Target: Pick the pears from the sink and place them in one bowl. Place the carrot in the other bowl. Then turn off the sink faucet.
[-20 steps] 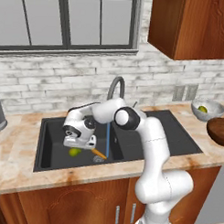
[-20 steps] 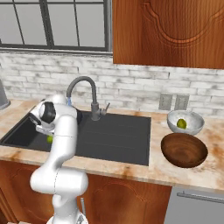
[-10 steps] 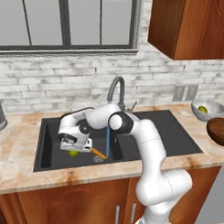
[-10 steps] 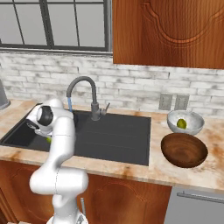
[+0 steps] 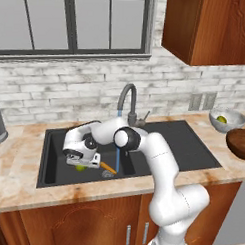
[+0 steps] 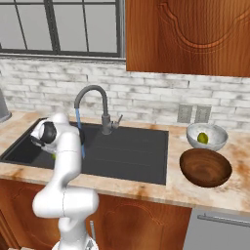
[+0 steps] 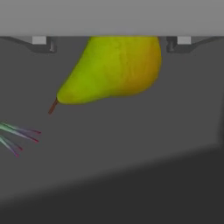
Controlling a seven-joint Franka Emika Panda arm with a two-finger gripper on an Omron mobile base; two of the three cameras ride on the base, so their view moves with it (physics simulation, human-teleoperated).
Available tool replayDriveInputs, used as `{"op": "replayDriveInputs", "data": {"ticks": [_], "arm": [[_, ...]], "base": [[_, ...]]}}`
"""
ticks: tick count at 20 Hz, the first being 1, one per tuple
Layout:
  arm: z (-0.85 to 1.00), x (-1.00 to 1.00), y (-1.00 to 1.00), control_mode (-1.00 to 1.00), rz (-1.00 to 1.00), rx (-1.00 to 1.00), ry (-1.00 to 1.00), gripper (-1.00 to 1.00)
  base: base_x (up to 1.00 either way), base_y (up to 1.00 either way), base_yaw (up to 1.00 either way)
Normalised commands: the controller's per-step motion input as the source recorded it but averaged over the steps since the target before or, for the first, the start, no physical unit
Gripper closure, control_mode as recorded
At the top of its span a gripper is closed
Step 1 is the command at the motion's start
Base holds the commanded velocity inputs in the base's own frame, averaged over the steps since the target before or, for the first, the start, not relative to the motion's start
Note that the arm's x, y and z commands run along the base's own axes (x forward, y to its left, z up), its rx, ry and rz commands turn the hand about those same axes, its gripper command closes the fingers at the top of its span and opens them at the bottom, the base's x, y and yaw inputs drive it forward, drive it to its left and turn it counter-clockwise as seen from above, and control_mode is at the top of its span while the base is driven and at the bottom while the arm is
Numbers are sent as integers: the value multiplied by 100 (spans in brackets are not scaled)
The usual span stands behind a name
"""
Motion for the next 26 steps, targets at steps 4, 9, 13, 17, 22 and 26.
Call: {"op": "replayDriveInputs", "data": {"ticks": [4,9,13,17,22,26], "arm": [[-29,12,0,-100,-11,-2,0,-100],[-25,37,6,-100,-10,-2,0,-100],[-32,8,20,-100,-9,-1,0,100],[-5,0,1,-100,-9,0,0,100],[68,-71,0,-100,-12,0,-11,100],[100,-99,-11,-100,-17,0,-29,100]], "base": [[0,0,0],[0,0,0],[0,0,0],[0,0,0],[0,0,0],[0,0,0]]}}
